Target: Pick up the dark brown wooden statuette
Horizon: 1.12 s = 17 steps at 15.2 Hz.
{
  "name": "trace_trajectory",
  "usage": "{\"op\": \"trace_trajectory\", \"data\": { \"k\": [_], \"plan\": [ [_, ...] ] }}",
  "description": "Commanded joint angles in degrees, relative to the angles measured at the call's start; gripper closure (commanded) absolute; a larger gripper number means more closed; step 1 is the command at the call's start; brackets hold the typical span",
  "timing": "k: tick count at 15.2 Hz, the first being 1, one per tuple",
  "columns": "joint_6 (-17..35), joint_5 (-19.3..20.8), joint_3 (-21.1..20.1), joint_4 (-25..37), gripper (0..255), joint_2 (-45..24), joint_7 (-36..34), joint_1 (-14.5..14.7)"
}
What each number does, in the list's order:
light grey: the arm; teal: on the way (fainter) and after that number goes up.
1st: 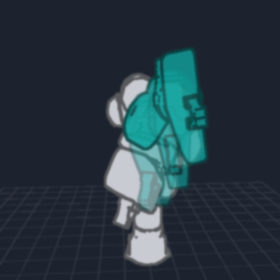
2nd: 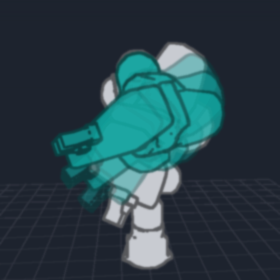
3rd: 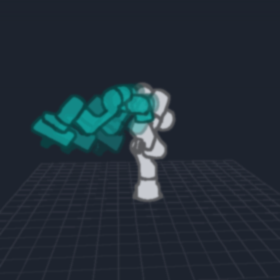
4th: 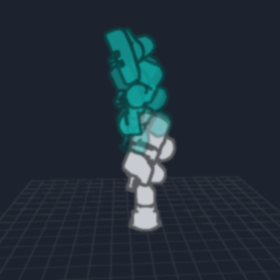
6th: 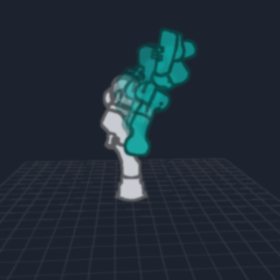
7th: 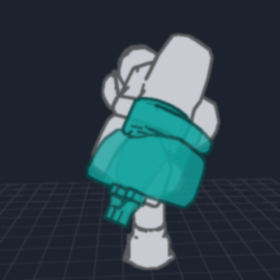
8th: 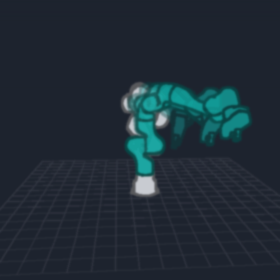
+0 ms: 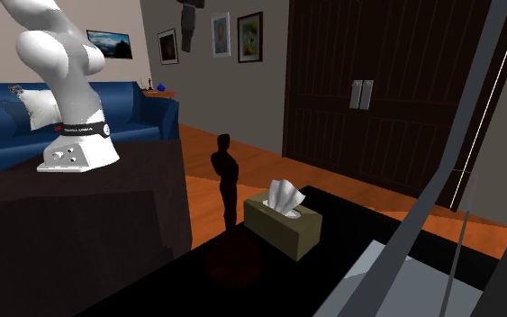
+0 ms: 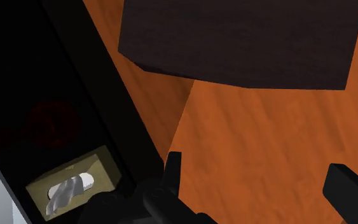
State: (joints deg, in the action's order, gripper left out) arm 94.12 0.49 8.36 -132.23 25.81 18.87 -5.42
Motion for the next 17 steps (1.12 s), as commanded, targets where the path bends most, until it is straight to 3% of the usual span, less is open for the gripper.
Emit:
{"op": "trace_trajectory", "data": {
  "k": [1, 8, 17],
  "plan": [
    [1.0, 0.2, 2.1, 2.5, 0, -4.1, 1.8, -1.0],
    [3.9, -1.4, 8.2, 10.4, 0, -17.6, 7.8, -4.0],
    [3.9, -7.3, 13.5, 25.0, 0, -37.1, 15.8, -9.6]
  ]
}}
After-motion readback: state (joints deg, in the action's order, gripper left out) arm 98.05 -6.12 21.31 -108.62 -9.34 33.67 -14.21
